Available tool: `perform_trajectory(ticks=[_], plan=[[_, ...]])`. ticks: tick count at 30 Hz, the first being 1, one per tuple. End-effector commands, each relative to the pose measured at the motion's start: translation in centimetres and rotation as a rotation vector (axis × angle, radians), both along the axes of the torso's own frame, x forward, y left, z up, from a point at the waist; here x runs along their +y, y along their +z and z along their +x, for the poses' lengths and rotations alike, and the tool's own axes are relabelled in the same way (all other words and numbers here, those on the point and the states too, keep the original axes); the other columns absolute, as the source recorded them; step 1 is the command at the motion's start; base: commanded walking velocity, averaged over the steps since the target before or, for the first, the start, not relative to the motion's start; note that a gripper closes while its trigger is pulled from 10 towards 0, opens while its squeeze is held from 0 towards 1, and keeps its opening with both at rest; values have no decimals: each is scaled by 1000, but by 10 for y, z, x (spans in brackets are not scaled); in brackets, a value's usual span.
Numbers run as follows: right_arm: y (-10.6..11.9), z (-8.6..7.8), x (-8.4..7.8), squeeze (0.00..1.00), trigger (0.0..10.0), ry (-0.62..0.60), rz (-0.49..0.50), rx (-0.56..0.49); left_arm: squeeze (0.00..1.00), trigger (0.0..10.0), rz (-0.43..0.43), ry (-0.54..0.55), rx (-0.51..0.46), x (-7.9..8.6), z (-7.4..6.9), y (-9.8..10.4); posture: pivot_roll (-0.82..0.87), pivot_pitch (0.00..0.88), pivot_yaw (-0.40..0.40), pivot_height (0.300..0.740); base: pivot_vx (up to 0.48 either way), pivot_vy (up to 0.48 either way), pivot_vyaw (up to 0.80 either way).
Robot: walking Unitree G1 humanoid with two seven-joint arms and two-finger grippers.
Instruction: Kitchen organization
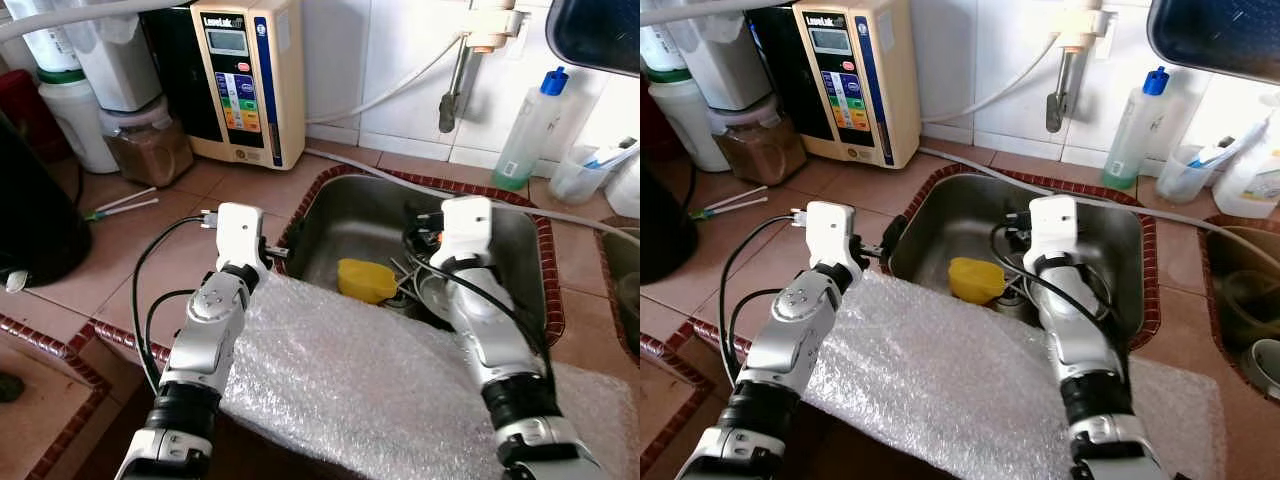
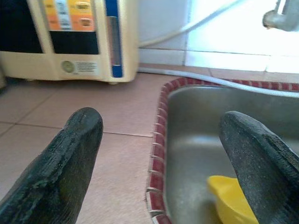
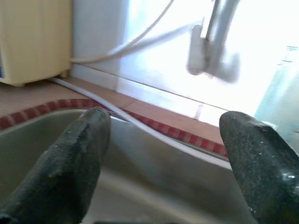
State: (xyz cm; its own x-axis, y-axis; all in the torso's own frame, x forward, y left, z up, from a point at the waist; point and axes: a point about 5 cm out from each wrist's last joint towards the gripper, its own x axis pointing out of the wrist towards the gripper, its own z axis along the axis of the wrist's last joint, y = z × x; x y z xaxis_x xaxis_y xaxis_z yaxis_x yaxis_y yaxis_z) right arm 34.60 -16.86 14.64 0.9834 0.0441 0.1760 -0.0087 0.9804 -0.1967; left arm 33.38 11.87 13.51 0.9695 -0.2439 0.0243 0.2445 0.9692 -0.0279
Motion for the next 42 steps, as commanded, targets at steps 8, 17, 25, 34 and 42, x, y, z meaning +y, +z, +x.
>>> perform_trajectory(ticks=[8, 17, 25, 34, 42], plan=[[7, -17, -29, 1000, 10000, -58, -41, -55, 1000, 10000, 33, 53, 20, 14, -15, -7, 32, 0, 55, 740, 0, 0, 0], [4, -30, -39, 1000, 10000, -89, -65, -34, 1000, 10000, 32, 141, 39, 23, -19, -9, 10, 0, 49, 740, 0, 0, 0], [3, -29, -37, 1000, 10000, -87, -79, -13, 0, 10000, 43, 129, 68, 18, -17, -10, 5, 0, 38, 740, 0, 0, -638], [9, -28, -25, 1000, 10000, -55, -69, -10, 0, 10000, -38, 123, 100, 22, -13, -4, -19, 0, 0, 740, 0, 0, -587], [9, -30, -20, 1000, 10000, -35, -58, 5, 0, 10000, -4, 134, 39, 20, -18, 4, -9, 0, -4, 740, 0, 0, 0]])
